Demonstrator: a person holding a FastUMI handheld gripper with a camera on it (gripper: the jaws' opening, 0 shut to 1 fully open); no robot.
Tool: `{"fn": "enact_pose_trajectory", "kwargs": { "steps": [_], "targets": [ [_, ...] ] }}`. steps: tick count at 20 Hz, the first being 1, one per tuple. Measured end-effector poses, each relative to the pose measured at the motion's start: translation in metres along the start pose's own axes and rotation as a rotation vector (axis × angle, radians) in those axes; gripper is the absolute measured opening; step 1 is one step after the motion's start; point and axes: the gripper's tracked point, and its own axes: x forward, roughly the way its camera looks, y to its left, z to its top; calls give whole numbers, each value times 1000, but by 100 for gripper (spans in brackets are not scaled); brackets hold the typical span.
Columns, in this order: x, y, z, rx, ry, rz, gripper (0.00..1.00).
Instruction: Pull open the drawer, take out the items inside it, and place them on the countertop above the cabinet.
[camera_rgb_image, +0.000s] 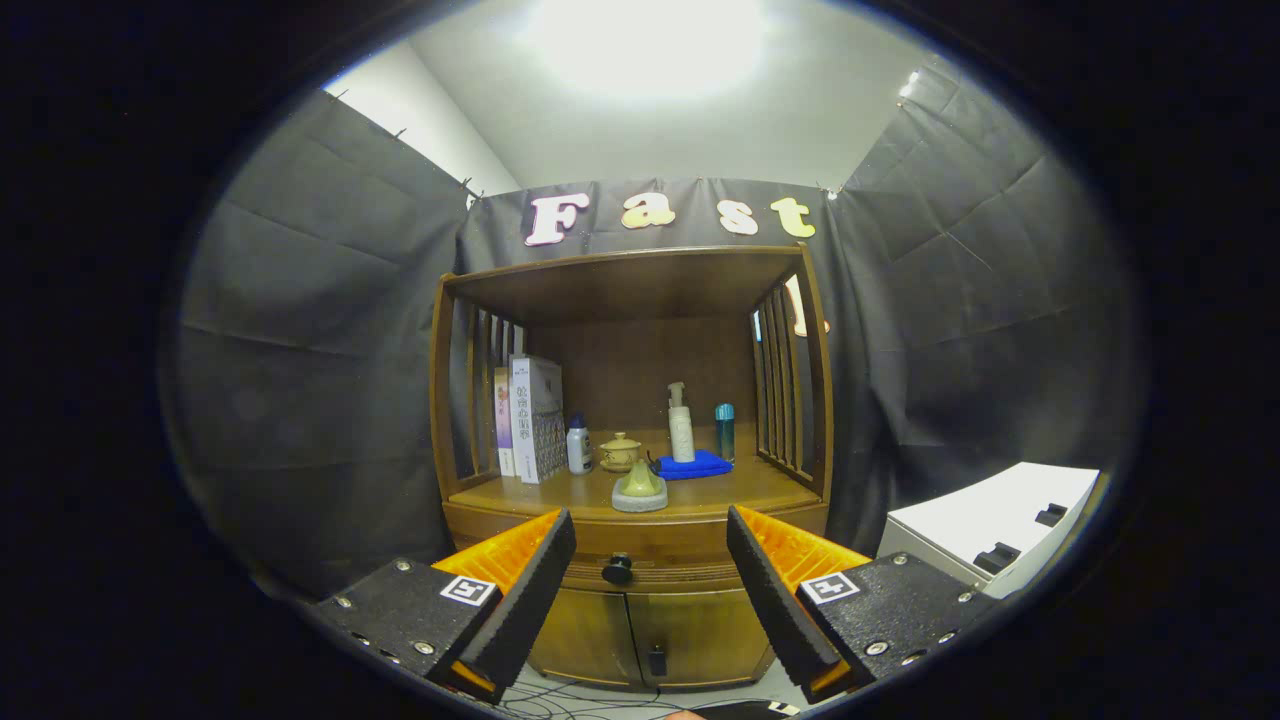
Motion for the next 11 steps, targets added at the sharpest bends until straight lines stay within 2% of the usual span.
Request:
{"fn": "enact_pose_trajectory", "kwargs": {
  "steps": [11],
  "targets": [
    [-2,1,-12,-18,11,7,95]
  ]
}}
